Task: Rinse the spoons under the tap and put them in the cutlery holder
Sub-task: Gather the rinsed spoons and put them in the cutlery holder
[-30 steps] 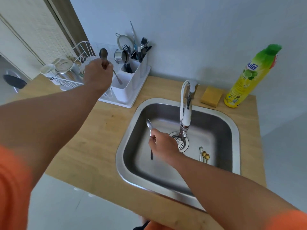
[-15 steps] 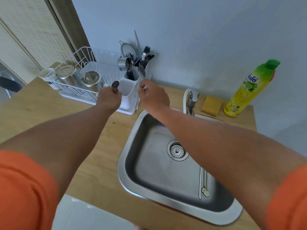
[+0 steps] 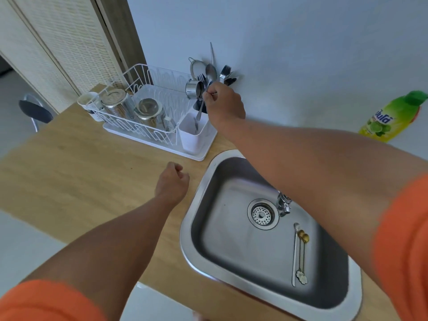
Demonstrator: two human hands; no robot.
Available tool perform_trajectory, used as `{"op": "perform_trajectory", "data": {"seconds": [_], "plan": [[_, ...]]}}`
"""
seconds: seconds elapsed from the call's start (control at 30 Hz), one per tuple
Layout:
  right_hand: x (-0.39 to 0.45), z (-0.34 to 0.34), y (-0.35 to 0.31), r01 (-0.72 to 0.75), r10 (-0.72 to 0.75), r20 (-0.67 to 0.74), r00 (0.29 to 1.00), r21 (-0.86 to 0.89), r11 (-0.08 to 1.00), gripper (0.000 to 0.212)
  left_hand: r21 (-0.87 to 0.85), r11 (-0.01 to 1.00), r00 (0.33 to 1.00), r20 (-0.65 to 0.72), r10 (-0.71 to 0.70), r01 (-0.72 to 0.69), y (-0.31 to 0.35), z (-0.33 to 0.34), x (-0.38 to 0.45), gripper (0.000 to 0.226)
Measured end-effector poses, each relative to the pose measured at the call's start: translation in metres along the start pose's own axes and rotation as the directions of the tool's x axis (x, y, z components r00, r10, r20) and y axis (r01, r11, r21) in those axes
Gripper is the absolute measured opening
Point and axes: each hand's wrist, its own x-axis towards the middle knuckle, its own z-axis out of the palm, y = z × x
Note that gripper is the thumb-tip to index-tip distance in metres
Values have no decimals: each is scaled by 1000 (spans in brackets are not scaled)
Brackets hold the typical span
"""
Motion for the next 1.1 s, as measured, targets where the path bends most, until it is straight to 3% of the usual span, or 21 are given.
{"op": "perform_trajectory", "data": {"seconds": [0.4,0.57,0.8,1.1], "plan": [[-37,24,14,-61,68,182,981,-42,997,37,92,995,998,45,37,-41,-14,-4,-11,9],[-56,12,25,-138,144,228,963,-43,989,66,110,993,998,54,39,-45,-10,-1,-18,11],[-111,9,74,-217,215,254,943,-19,976,27,134,988,996,69,63,-71,7,15,-30,13],[-249,-9,189,-267,315,390,865,-172,948,24,105,974,955,241,173,-203,40,65,-56,9]]}}
